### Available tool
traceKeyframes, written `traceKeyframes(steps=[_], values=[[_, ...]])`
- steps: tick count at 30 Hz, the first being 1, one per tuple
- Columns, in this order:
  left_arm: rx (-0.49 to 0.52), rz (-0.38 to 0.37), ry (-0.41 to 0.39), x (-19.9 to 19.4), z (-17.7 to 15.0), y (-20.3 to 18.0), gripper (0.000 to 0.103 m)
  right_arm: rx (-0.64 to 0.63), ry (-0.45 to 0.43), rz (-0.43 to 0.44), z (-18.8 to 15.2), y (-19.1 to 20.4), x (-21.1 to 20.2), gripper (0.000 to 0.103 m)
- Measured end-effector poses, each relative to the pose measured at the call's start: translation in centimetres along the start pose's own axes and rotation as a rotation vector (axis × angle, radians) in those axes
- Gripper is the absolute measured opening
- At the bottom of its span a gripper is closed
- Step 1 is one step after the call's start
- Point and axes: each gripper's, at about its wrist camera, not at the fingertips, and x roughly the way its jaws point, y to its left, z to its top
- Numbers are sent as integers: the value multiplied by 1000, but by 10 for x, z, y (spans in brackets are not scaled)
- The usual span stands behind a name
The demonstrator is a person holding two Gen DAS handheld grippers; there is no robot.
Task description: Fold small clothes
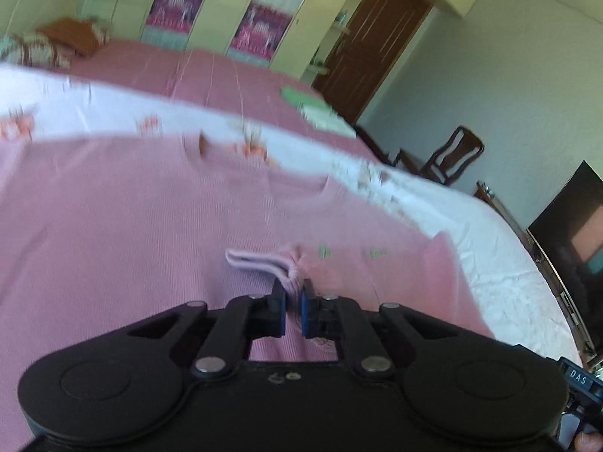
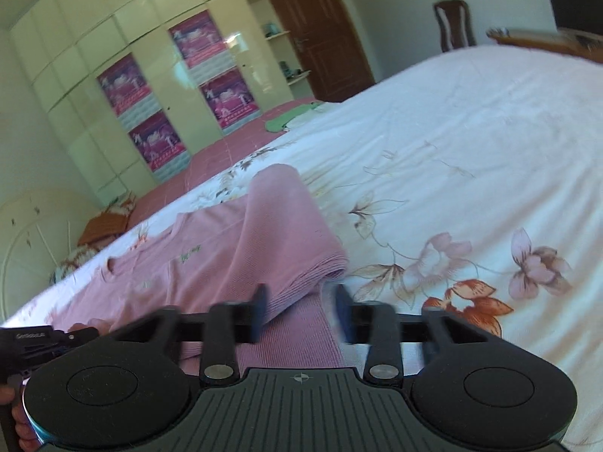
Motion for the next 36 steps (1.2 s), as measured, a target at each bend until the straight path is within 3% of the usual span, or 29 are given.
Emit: traceKeyframes(steps=[1, 3, 8, 11, 16, 19, 21, 22, 25, 27, 28, 29, 30, 31, 32, 36], values=[[26, 17, -30, -11, 3, 1, 6, 24, -11, 16, 3, -4, -5, 64], [87, 69, -59, -23, 4, 5, 6, 61, -7, 52, 7, -8, -8, 64], [120, 129, 20, -10, -11, 20, 7, 226, 44, 200, 14, -19, 3, 64], [79, 127, 26, -7, -17, 28, 11, 325, 103, 266, 15, -25, 18, 64], [16, 138, 44, -2, -19, 43, 13, 381, 145, 273, 20, -33, 36, 62], [-12, 129, 54, 2, -19, 49, 10, 417, 166, 264, 22, -41, 44, 35], [-1, 130, 37, 0, -18, 48, 7, 404, 170, 232, 24, -43, 47, 6], [11, 130, 18, -2, -18, 46, 7, 385, 171, 195, 25, -44, 46, 5], [61, 164, 49, 5, -23, 41, 7, 341, 167, 162, 26, -45, 39, 5], [78, 173, 45, 1, -24, 41, 14, 296, 197, 153, 22, -43, 38, 5], [79, 190, 25, -5, -23, 41, 30, 261, 209, 154, 23, -40, 33, 5], [85, 207, -1, -11, -22, 42, 53, 218, 206, 156, 25, -37, 25, 12], [92, 207, -28, -16, -20, 44, 61, 179, 184, 157, 29, -35, 15, 19], [90, 198, -45, -17, -18, 47, 61, 133, 143, 160, 32, -34, 3, 42], [82, 189, -41, -15, -14, 51, 53, 93, 102, 164, 38, -32, -6, 54], [53, 185, 9, 11, -3, 61, 47, 2, 74, 177, 61, -25, 4, 54]])
